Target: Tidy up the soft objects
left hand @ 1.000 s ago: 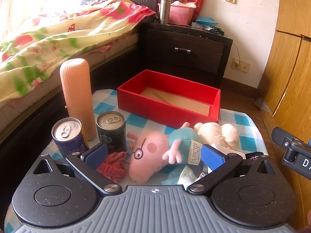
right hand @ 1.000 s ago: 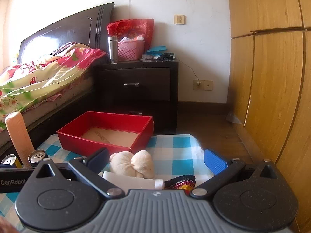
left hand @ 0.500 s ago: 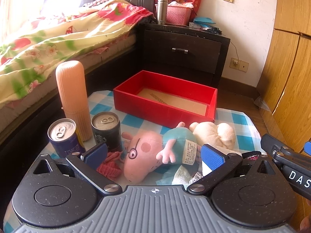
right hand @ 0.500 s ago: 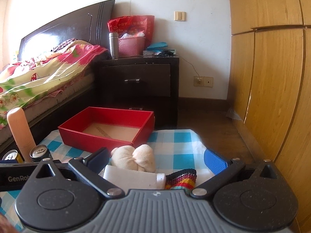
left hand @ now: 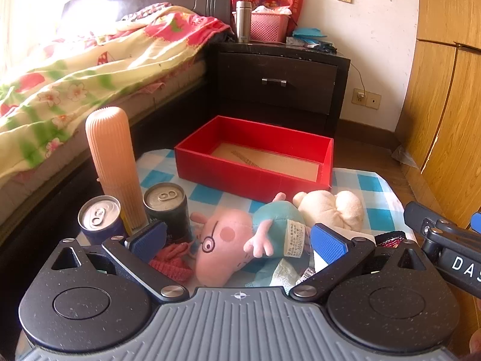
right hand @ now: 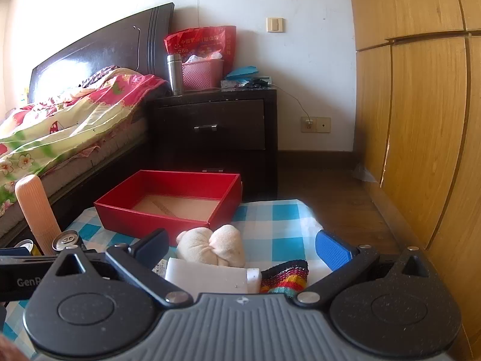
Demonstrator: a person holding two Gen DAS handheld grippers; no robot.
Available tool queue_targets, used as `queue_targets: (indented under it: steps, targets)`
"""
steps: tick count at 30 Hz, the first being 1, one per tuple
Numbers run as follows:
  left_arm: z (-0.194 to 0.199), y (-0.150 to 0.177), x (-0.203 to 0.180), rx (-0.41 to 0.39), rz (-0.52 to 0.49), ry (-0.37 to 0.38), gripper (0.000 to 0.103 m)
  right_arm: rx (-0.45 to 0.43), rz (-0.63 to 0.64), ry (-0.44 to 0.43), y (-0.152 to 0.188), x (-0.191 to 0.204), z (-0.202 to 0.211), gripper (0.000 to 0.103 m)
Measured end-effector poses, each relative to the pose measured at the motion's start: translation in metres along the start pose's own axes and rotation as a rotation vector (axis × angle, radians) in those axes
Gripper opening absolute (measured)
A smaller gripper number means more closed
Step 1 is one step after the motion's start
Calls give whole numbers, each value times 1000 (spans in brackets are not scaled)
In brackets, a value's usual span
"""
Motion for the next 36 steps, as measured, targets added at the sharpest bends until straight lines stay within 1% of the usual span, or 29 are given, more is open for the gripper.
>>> queue_targets:
  steps: [11, 18, 20, 23, 26, 28, 31, 36]
  targets:
    - [1, 1, -1, -7, -11, -8, 98, 1, -2, 2, 0, 0, 1, 85]
    - [-4, 6, -2, 23, -38, 0, 98, 11, 8, 5, 2, -3, -1, 85]
    - [-7, 10, -3, 41, -58, 0, 98, 35, 8, 1, 4, -5, -4, 85]
    - [-14, 19, 0, 82, -79, 9, 98, 107, -7, -21, 13, -11, -10, 85]
    - [-19, 27, 5, 97, -96, -5, 98, 187, 31, -23, 29, -16, -17, 85]
    - [-19, 28, 4, 101, -100, -1, 98, 217, 37, -21, 39, -19, -18, 85]
    - [-14, 26, -1, 78, -116, 3, 98, 228, 39, -29, 42, -19, -18, 85]
    - [-11, 25, -7, 63, -139, 20, 98, 201, 54, -33, 37, -14, -14, 85]
Point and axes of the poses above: each gripper's, at about its wrist camera, not at the fingertips, and z roughly against the way its jaws point, x to its left, y to its underside, the point moved 6 cm from there along -z, roughly the way its jaws point, and after that the axes turned 9 degrees about -y, right-handed, at the moved point
